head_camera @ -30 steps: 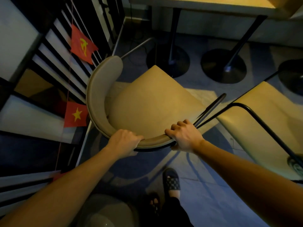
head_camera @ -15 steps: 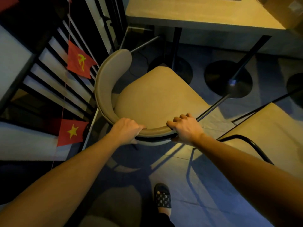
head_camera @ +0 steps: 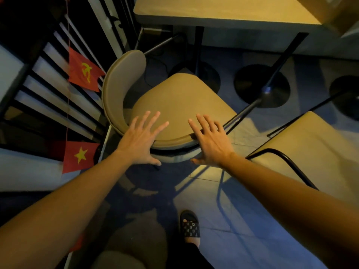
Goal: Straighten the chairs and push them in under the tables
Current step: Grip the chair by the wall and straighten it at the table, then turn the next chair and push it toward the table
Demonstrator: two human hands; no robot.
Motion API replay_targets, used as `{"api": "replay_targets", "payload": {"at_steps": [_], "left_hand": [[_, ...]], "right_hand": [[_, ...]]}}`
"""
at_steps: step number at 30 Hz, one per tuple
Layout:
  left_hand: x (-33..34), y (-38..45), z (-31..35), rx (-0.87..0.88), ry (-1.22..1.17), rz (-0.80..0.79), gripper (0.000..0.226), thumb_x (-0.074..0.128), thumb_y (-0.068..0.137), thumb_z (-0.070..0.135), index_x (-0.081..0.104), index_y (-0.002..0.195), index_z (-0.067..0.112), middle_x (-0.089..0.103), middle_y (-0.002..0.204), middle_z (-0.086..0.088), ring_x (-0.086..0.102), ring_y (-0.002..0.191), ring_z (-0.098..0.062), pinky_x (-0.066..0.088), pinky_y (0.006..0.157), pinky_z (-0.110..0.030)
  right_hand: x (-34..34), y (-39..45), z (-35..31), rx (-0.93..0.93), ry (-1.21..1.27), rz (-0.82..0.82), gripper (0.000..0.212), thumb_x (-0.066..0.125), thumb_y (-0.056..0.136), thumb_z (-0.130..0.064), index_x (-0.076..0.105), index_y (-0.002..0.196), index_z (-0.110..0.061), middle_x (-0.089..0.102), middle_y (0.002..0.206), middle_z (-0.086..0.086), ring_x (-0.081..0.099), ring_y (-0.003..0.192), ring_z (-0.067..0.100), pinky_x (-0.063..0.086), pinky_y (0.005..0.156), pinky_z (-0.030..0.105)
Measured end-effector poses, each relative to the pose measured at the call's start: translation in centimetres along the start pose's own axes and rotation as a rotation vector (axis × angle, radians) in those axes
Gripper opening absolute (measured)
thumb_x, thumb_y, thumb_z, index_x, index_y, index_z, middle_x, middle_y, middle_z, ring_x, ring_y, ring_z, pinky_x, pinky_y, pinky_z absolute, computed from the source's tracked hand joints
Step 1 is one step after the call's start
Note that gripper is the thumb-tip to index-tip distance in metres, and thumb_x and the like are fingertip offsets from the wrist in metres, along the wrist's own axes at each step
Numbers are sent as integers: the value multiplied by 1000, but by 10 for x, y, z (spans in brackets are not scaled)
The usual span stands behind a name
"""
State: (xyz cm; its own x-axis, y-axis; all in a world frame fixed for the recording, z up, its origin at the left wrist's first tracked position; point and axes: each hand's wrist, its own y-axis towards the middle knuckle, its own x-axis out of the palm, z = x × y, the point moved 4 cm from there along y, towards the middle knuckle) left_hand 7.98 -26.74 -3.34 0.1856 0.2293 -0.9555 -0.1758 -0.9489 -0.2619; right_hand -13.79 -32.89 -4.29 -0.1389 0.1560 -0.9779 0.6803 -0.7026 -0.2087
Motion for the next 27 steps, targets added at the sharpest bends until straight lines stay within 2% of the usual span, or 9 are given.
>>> {"api": "replay_targets", "payload": {"at_steps": [4,10,17,23,27], "left_hand": [[-24,-30,26,12,26,80,137,51,51,98,-4,157,30,-6,166,-12,-3,150,-39,13,118,-60],[-77,-59,94,108,6,228,135,52,53,97,0,158,29,3,166,-13,2,150,-40,16,116,-64],[-134,-57,197,236,31,282,137,55,52,95,-3,158,30,-2,166,-12,-2,150,-42,15,114,-68],[-161,-24,318,385,9,317,136,59,51,94,5,158,29,5,166,-11,3,150,-42,18,110,-73],[-163,1,418,474,4,307,136,54,52,96,3,158,28,6,166,-12,3,150,-42,20,110,-72]], "right_hand": [[-9,-52,3,41,-11,15,138,64,62,-85,-10,156,-16,-7,164,19,-7,149,39,10,119,56],[-35,-148,18,128,-1,100,137,58,61,-89,-6,157,-15,-2,164,18,-4,150,38,11,119,58],[-57,-269,72,271,-36,96,135,54,64,-90,-12,156,-15,-10,164,17,-14,148,39,-2,119,55],[-44,-381,152,446,-47,76,135,59,63,-87,-2,157,-13,0,164,18,-5,149,40,5,120,57],[-16,-450,220,533,-26,45,134,59,60,-88,5,157,-12,10,163,19,4,149,42,9,118,58]]}}
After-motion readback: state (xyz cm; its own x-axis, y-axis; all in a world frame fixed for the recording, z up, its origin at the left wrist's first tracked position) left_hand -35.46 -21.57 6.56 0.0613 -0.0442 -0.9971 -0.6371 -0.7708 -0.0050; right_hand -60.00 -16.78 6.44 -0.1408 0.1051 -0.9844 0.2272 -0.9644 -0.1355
